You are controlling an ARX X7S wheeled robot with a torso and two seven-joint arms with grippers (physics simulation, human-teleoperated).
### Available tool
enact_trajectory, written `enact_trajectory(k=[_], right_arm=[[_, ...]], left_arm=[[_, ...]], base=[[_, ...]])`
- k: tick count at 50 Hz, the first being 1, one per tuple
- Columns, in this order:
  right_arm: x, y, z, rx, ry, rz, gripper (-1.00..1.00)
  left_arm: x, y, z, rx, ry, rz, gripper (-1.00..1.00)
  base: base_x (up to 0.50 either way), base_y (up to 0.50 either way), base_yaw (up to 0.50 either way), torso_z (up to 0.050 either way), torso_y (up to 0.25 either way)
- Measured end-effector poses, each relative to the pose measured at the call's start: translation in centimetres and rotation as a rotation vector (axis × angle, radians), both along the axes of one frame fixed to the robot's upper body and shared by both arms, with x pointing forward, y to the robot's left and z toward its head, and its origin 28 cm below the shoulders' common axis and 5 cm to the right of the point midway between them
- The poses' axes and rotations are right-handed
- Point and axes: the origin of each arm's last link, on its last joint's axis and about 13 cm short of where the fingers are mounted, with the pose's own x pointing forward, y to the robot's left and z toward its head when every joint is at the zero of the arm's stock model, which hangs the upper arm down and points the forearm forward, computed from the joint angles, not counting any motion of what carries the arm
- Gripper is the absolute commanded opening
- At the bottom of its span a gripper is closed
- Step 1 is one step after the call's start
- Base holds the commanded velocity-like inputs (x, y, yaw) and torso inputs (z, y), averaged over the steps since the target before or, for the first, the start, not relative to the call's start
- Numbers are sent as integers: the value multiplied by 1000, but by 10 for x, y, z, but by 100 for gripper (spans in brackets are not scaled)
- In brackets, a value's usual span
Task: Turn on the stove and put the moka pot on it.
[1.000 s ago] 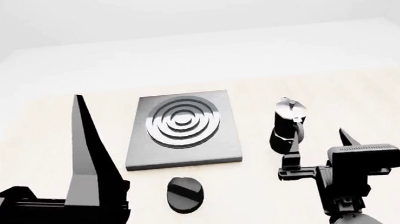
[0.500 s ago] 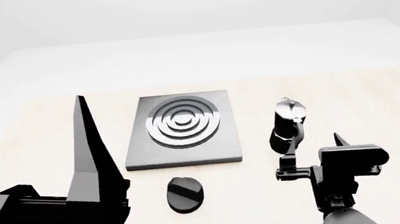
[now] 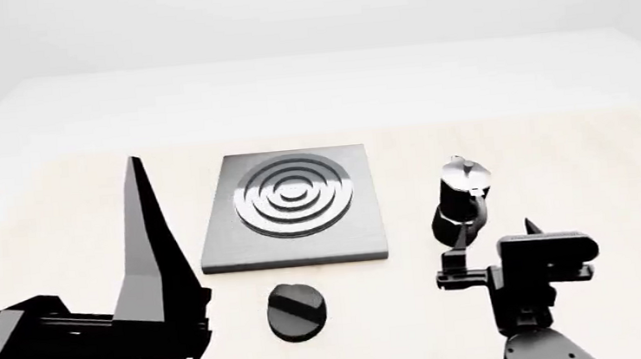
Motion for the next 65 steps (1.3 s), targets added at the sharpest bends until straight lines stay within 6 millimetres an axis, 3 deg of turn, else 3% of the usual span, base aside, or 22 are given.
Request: enact_trajectory(k=[18, 65], right_arm=[[5, 1, -12, -3, 34, -4, 100], [21, 3, -19, 95, 60, -10, 100]], left_arm=[[1, 0, -1, -4, 5, -5, 100], [3, -1, -4, -12, 18, -17, 100]], base=[[0, 0, 0, 0, 0], [0, 0, 0, 0, 0]])
